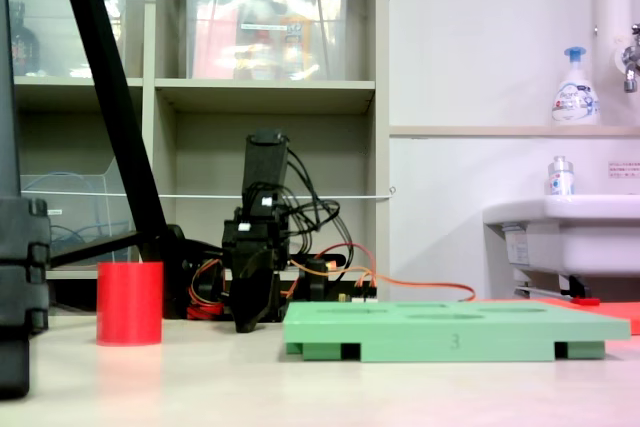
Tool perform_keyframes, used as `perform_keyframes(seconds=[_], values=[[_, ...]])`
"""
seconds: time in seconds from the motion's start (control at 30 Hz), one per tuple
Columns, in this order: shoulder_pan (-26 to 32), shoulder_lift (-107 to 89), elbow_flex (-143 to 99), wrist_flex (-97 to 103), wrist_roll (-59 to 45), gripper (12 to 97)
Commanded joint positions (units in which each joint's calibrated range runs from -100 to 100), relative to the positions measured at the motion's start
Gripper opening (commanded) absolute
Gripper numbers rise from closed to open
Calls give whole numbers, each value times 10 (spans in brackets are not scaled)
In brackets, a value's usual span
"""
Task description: Put the cylinder block into the corresponding hole
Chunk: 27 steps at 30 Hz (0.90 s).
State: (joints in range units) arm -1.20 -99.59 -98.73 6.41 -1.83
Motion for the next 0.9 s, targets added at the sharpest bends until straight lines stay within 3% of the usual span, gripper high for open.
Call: perform_keyframes(seconds=[0.0,0.77,0.87], values=[[0,-4,-13,-29,1,501],[0,-4,-13,-19,2,518],[-1,-4,-13,57,64,521]])
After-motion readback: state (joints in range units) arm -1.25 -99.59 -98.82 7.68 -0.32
